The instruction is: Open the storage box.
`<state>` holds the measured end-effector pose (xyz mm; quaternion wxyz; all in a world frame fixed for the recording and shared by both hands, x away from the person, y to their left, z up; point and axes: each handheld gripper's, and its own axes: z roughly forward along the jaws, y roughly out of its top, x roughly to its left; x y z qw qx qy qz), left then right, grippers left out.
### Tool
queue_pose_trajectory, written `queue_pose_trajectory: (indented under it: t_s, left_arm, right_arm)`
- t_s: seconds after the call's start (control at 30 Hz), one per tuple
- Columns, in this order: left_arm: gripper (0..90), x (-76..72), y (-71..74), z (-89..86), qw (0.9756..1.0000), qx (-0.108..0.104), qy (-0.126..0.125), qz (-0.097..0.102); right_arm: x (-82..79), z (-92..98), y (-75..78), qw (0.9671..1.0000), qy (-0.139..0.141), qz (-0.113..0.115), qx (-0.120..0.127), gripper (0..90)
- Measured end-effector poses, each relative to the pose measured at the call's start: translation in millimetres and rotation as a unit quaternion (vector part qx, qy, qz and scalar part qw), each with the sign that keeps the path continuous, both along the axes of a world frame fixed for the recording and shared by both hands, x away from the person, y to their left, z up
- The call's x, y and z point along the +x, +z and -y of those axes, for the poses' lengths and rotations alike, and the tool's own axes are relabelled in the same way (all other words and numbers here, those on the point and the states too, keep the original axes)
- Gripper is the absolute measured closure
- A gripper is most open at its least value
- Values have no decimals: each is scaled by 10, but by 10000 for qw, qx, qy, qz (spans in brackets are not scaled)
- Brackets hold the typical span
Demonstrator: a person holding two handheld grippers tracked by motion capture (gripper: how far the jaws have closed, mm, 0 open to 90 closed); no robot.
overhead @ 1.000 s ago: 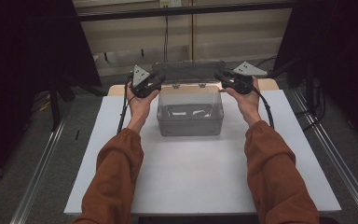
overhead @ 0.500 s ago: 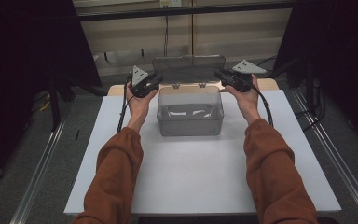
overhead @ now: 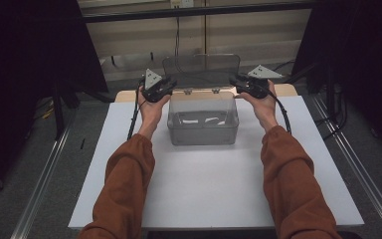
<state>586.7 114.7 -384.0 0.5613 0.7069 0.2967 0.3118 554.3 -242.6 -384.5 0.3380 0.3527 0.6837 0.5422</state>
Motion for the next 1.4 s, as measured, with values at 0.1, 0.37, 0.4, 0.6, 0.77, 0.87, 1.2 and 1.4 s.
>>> queue_pose_trajectory:
  t_s: [0.1, 0.37, 0.4, 0.6, 0.77, 0.87, 1.2, 1.4]
  left_arm:
    - [668, 2, -3, 3, 10000, -22, -11, -41]
    - [656, 22, -24, -1, 9999, 11, 27, -128]
    - [662, 25, -34, -5, 9999, 26, 1, -168]
    - [664, 49, -82, -15, 9990, -47, 1, -434]
    - [671, 64, -80, -24, 9987, -6, -21, -501]
    - [673, 89, -98, -30, 9980, 41, 0, -625]
    - [671, 150, -121, -14, 9970, -15, -1, -770]
    - [671, 188, -117, 7, 9954, -112, 67, -954]
  right_arm:
    - [23, -19, -39, 10000, 35, -52, -45, 643]
    - [76, -72, -130, 9999, 39, -124, -95, 648]
    - [82, -77, -145, 9999, 22, -142, -77, 650]
    - [122, -71, -204, 9997, 18, -228, -3, 675]
    - [138, -82, -225, 9996, 5, -266, 50, 674]
    - [142, -84, -217, 9995, -5, -297, 59, 676]
    - [172, -99, -229, 9993, -121, -328, 157, 678]
    - [209, -109, -230, 9986, -200, -428, 224, 676]
